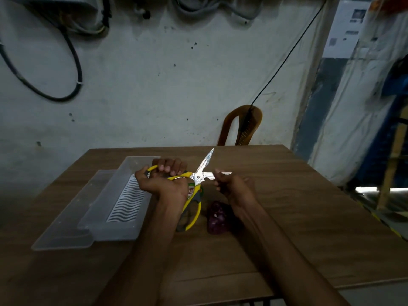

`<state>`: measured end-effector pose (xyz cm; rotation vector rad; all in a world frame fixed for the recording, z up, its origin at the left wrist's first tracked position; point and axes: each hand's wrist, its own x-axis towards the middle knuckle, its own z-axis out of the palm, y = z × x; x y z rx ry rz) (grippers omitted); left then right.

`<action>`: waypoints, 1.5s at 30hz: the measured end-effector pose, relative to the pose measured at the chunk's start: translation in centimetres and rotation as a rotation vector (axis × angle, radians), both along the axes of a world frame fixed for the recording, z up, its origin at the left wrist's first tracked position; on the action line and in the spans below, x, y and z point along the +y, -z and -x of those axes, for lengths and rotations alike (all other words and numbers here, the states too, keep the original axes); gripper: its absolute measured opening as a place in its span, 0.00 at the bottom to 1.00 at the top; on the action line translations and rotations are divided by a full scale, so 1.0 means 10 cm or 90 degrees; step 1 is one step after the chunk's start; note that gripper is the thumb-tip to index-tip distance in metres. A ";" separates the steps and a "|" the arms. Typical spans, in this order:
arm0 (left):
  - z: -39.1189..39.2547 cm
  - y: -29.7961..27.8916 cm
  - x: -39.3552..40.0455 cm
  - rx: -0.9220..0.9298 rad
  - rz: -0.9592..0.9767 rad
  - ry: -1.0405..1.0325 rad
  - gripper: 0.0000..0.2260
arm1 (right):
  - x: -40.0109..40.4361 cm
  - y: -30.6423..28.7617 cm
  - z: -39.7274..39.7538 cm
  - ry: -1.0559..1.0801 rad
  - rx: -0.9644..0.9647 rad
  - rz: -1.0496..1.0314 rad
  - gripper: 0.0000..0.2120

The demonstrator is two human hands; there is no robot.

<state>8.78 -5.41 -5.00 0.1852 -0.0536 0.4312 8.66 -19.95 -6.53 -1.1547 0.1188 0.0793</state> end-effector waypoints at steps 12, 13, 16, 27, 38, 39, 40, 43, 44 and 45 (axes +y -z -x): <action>0.01 -0.02 0.07 0.005 0.036 -0.015 0.13 | -0.69 0.12 0.14 -0.004 -0.323 0.578 0.10; 0.01 -0.03 0.06 0.005 0.036 -0.013 0.13 | -0.70 0.14 0.26 -0.068 -0.374 0.685 0.11; 0.00 -0.02 0.07 0.007 0.037 -0.004 0.13 | -0.59 0.27 0.54 -0.184 -0.480 0.966 0.26; 0.01 -0.03 0.07 0.032 0.027 -0.006 0.12 | -0.54 0.16 0.27 0.143 -0.350 0.730 0.11; -0.01 -0.01 0.09 0.028 0.028 -0.004 0.12 | -0.57 -0.04 0.10 0.211 -0.313 0.726 0.12; -0.01 -0.01 0.09 0.025 0.030 -0.003 0.12 | -0.58 -0.05 0.05 0.201 -0.321 0.708 0.12; 0.00 -0.01 0.09 0.023 0.031 -0.002 0.12 | -0.59 -0.05 0.00 0.180 -0.324 0.697 0.11; 0.00 -0.02 0.08 0.024 0.032 0.000 0.12 | -0.73 0.03 -0.17 0.093 -0.327 0.723 0.08; 0.00 -0.02 0.08 0.023 0.033 0.001 0.12 | -0.80 0.04 -0.20 0.040 -0.326 0.721 0.09; 0.00 -0.02 0.08 0.023 0.034 0.002 0.12 | -0.85 0.04 -0.22 -0.014 -0.322 0.718 0.12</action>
